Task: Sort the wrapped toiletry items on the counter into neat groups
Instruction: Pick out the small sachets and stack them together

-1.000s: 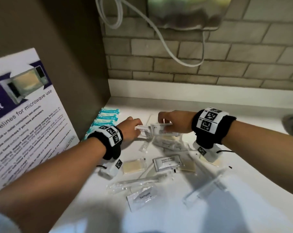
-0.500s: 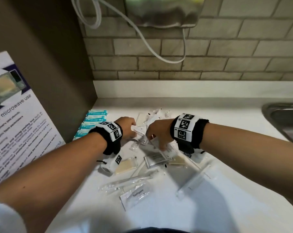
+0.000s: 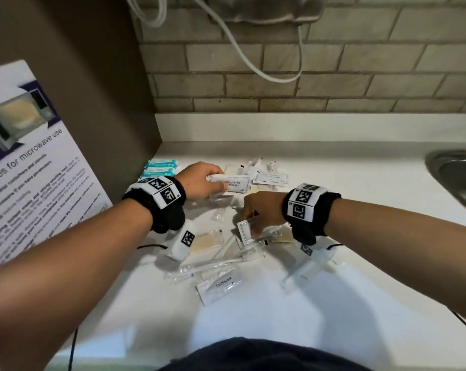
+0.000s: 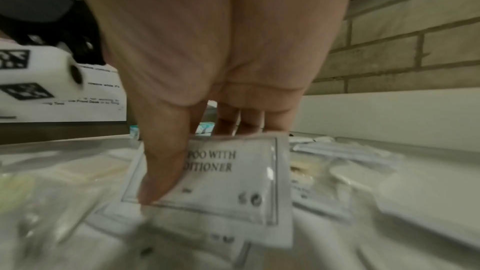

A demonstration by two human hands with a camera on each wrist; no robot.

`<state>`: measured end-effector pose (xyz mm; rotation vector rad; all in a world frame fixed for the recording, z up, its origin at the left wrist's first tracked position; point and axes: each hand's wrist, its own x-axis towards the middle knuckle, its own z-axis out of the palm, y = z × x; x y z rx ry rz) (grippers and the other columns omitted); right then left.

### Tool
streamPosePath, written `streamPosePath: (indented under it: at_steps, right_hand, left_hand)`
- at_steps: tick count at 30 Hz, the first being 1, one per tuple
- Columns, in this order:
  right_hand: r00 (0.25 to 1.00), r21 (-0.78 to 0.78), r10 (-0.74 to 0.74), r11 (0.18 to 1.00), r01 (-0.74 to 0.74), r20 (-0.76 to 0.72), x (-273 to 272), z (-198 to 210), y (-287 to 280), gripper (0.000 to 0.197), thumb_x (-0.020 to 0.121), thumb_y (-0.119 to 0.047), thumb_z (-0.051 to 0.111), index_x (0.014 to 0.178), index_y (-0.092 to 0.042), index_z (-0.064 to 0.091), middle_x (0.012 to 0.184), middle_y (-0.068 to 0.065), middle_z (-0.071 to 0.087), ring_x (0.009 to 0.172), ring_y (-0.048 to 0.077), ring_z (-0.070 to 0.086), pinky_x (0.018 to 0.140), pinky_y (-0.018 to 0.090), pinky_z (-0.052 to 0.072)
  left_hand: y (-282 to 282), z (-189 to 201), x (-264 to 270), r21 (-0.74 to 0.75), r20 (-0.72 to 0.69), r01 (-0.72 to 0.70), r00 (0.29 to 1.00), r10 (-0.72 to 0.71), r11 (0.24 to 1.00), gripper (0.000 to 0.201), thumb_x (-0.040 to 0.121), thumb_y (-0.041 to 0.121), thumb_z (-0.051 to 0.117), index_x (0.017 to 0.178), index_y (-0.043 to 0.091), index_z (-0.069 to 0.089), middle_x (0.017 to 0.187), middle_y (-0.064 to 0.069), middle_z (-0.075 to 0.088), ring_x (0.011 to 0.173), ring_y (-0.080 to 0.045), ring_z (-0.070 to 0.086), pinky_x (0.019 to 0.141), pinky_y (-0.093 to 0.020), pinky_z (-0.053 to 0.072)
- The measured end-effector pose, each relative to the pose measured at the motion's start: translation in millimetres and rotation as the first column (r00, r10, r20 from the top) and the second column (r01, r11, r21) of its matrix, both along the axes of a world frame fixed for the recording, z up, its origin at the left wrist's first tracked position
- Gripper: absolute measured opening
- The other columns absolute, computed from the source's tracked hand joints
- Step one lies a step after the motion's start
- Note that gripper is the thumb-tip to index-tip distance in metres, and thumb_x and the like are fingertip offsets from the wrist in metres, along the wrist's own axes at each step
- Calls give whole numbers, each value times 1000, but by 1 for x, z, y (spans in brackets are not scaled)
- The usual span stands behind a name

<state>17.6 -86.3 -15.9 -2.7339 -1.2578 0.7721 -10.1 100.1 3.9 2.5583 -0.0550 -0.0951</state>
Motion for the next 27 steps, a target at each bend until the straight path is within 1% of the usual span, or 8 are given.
streamPosePath:
  at_steps: [2,7,12,14,18,22,24,27]
  right_hand:
    - [999,41,-33,999,33,-8,0,-9,-5,33,77,-18,75,108,-9,69,83,-9,64,84,15,59,88,34,52]
    - [990,138,-114,983,125,-80,-1,-19,-19,26,84,-14,69,104,-27,60,70,-22,46,64,-7,42,74,20,39]
    - [998,56,-25,998,22,62,-14,-13,-20,38,84,-25,69,121,-19,61,114,-4,64,102,17,58,87,23,39]
    - [996,63,-27,998,22,83,-13,-7,-21,35,82,-27,72,115,-17,64,106,0,63,94,18,55,81,24,40]
    - [995,256,-86,964,70,50,-1,18,-25,23,77,-21,76,97,-22,64,82,-11,57,76,13,53,63,20,39]
    - [985,480,-175,863,158,-8,22,47,-32,46,63,-21,89,100,-16,61,77,-6,59,63,9,52,61,25,44]
    - [975,529,-209,820,217,-76,35,56,-37,49,59,-18,91,95,-17,58,74,-5,59,64,13,52,64,29,47]
    - [958,572,-276,776,267,-73,58,63,-47,49,59,-18,91,91,-17,55,71,-8,56,61,9,51,60,19,46]
  left_hand:
    - [0,-2,-4,-2,-56,13,998,-13,1000,18,91,30,63,103,17,66,100,-5,71,83,-22,65,74,-30,51]
    - [2,-9,-14,-122,-15,-69,998,67,990,14,90,30,64,100,21,61,101,-4,69,79,-26,70,77,-38,59]
    - [-4,-13,-16,-267,25,-118,991,129,956,33,85,27,72,116,25,61,111,-6,67,97,-25,66,84,-41,57]
    - [-10,-14,-15,-308,7,-127,991,136,943,41,86,25,71,124,27,57,116,-7,65,104,-24,63,83,-43,58]
    - [-32,-12,-10,-405,-55,-96,995,81,909,28,97,14,54,124,19,59,105,-6,65,80,-22,65,66,-27,59]
    - [-56,1,2,-546,-91,-127,992,93,828,20,99,14,46,106,18,64,85,-3,65,67,-12,65,60,-22,53]
    - [-66,12,6,-635,-130,-182,983,128,751,23,101,22,43,102,15,65,74,-2,65,52,-5,61,45,-15,47]
    - [-77,26,15,-721,-170,-183,982,85,668,39,97,45,46,97,14,69,74,-1,70,58,-10,66,49,-20,51]
